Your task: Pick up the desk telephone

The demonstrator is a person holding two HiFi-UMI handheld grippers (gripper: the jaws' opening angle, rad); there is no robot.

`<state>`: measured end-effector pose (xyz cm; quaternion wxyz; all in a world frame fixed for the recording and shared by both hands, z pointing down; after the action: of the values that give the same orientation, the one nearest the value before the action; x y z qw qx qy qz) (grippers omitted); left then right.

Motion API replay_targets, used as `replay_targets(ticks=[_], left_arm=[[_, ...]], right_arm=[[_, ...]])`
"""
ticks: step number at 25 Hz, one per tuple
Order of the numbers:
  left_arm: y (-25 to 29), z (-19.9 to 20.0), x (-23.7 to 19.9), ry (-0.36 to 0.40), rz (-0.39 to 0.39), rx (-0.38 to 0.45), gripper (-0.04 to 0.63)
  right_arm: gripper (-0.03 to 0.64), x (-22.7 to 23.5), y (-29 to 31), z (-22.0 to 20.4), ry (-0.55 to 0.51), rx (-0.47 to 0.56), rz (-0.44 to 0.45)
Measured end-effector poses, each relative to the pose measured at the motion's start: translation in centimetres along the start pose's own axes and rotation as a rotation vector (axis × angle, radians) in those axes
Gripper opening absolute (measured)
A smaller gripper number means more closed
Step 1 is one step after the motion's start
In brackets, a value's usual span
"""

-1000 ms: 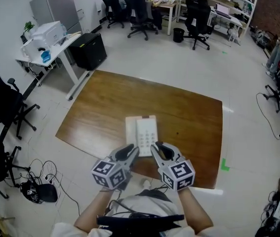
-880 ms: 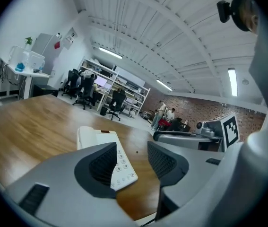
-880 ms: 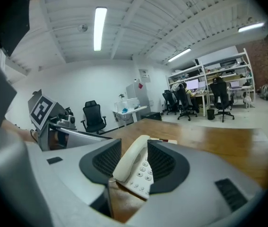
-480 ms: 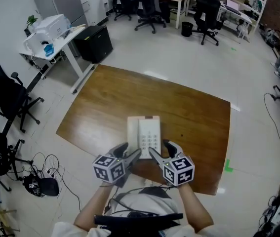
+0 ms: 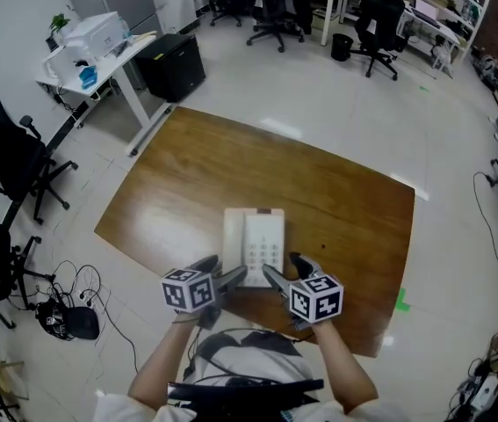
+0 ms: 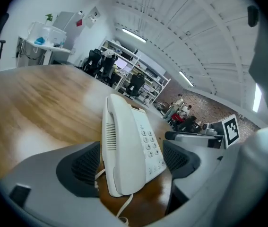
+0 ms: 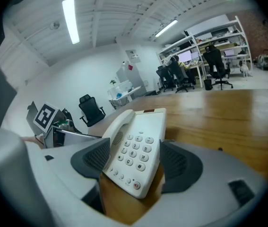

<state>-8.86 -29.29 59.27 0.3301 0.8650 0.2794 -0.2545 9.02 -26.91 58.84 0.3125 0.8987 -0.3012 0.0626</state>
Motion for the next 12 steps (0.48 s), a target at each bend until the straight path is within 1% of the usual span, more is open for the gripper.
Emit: replay_targets(ticks=[1, 2, 6, 9, 12], left_arm=[[0.4, -0.1, -0.3, -0.012, -0.001, -0.013, 0.417], [0.8, -0.2, -0.5, -0.022, 0.000, -0.023, 0.417], [1.9, 0.1, -1.3, -0.062, -0.010, -0.038, 0.417], [3.0, 0.4, -1.6, -0.071, -0.019, -0.061, 0.417], [3.7, 0.2, -1.9, -0.068, -0.011, -0.109, 0.419]], right_arm=[[0.353, 0.2, 0.3, -0.3, 0.022, -0.010, 0.010], [0.359, 0.5, 0.6, -0.5, 0.041, -0.020, 0.021], [0.359, 1.5, 1.9, -1.0, 0.087, -0.051, 0.041], [0.360, 2.3, 2.8, -1.4, 0.141, -0.083, 0.069], [0.368, 2.4, 3.5, -1.6, 0.191, -0.109, 0.108]])
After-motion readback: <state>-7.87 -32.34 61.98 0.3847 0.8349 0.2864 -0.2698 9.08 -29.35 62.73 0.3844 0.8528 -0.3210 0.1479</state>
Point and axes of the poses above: the fingertips, and each gripper's own axes: y forward along the fingers, x to its right, z out of its top, the point moved 5 cm from there along -y, backward along the fingers, and after that the axes turned 7 degrees about -y, right-handed, at the moved point
